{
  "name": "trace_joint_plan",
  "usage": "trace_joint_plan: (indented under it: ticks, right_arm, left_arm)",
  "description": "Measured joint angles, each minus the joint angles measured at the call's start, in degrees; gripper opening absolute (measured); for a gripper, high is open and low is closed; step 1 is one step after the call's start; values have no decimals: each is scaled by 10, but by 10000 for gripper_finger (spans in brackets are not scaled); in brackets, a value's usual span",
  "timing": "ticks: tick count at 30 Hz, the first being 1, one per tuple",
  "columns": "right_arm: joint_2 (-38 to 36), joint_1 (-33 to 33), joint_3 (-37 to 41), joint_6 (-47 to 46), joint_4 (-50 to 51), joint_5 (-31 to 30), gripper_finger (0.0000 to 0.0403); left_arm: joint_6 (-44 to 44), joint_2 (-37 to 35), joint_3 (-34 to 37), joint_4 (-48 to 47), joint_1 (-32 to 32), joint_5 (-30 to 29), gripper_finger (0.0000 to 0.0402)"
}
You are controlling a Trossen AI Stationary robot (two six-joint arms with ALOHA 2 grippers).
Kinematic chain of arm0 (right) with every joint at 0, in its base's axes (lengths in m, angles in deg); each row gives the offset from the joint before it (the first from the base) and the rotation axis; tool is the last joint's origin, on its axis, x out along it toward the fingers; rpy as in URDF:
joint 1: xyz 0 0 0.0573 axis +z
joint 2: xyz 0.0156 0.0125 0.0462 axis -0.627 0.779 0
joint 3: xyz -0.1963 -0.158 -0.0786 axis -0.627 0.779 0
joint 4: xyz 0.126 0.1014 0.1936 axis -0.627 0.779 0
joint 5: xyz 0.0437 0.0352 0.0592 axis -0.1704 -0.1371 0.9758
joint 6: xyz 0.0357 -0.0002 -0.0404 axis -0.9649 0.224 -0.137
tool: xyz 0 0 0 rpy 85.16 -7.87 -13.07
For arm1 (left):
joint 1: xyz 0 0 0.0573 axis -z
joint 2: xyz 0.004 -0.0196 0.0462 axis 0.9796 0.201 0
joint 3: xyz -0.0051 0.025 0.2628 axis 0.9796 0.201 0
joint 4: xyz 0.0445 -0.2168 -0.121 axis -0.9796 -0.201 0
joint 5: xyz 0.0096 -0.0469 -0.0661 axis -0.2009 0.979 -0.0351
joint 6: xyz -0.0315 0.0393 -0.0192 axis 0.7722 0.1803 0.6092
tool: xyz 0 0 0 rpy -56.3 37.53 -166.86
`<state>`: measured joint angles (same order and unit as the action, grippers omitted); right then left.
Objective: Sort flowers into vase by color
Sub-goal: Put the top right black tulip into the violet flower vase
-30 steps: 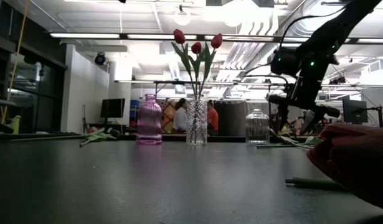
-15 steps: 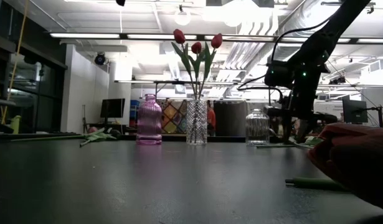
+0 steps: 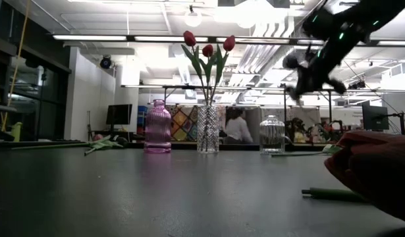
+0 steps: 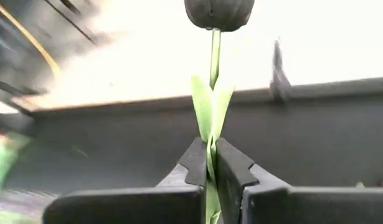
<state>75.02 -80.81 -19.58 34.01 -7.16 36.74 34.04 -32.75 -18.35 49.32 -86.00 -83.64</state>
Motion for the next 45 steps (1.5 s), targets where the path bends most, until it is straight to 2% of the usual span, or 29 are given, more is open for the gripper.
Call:
trace_joint_plan:
  ticks: [2, 6, 13, 18, 26, 29, 32, 37, 45]
  right_arm:
    - [-45, 4, 0, 26, -55, 5, 3]
    - [-107, 26, 0, 70, -187, 51, 2]
    - [-112, 127, 0, 116, -316, 88, 1]
    - [-64, 209, 0, 155, -404, 77, 0]
    - [93, 296, 0, 236, -736, 127, 0]
    - [156, 312, -6, 264, -817, 126, 0]
    - [210, 321, -42, 284, -825, 133, 0]
    - [300, 328, -144, 377, -796, 212, 0]
    - [417, 318, -308, 442, -707, 218, 0]
  left_arm:
    - [-1, -4, 0, 0, 0, -2, 168]
    - [-1, -3, 0, -2, 0, -2, 168]
    - [-1, 11, 0, -3, 0, -2, 168]
    - [-1, 14, 0, -8, 0, -1, 168]
    - [-1, 12, 0, 2, 0, -1, 168]
    - [-1, 11, 0, 13, 1, 1, 168]
    - [-1, 10, 0, 31, 1, 2, 168]
    - [-1, 7, 0, 62, 1, 6, 168]
    - [-1, -13, 0, 73, 2, 18, 168]
